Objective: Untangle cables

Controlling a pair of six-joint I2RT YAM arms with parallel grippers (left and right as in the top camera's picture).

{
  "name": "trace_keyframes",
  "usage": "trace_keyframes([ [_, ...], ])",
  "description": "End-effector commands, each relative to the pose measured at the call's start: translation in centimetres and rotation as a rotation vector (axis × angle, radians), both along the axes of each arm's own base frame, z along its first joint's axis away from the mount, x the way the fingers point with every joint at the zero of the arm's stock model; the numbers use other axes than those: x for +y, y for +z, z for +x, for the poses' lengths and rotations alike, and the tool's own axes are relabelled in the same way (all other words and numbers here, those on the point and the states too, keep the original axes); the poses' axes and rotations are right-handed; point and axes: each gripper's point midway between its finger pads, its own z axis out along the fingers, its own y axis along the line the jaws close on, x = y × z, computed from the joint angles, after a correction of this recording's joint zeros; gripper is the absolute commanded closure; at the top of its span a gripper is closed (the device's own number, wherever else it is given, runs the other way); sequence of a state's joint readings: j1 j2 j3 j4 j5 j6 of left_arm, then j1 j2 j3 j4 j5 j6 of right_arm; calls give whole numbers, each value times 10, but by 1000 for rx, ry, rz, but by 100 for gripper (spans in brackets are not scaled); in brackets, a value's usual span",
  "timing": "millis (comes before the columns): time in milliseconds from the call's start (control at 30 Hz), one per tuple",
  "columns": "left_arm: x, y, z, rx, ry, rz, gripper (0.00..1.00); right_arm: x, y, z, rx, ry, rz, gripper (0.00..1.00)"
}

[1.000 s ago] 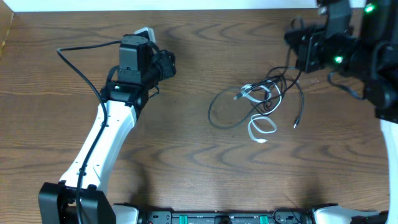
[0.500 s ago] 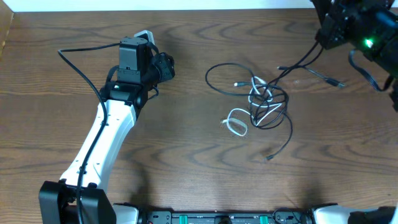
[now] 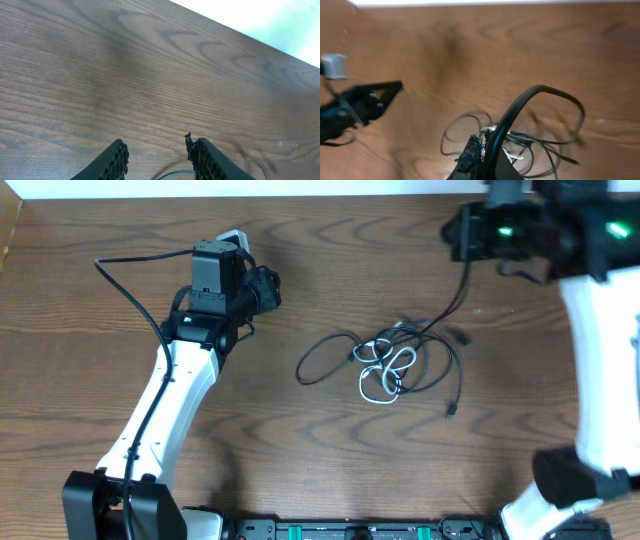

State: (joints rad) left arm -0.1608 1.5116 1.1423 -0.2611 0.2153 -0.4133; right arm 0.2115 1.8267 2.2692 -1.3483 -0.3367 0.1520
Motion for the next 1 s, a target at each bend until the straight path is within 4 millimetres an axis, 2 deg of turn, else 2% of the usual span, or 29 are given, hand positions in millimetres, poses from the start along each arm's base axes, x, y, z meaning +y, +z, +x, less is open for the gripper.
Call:
trace_keyframes([
  [0,0,0,0,-2,-14,14,56,37,-29,4,62,128,9,99],
  [67,0,-1,0,3,-15,16,56,52,-54,9,107,163,-20,99],
  [167,0,-2,-2,8,-25,28,56,61,-79,17,146,162,-69,99],
  [267,0,-5,-4,19,-33,35,56,52,-98,35,165,64,-113,99],
  [400,-9,-7,-11,42,-90,10,56,24,-98,64,130,-108,-116,99],
  [567,-46,-2,-26,20,-310,-43,56,-17,-94,87,123,-274,-54,99],
  [667,-71,5,-38,4,-433,-91,56,-37,-96,91,152,-315,-21,99],
  [800,-97,11,-49,-12,-522,-130,56,-49,-101,89,182,-321,-11,99],
  [900,-125,18,-61,-38,-605,-149,56,-52,-104,86,193,-311,-26,99],
  [967,-141,22,-67,-60,-646,-150,52,-52,-106,85,199,-306,-31,99],
])
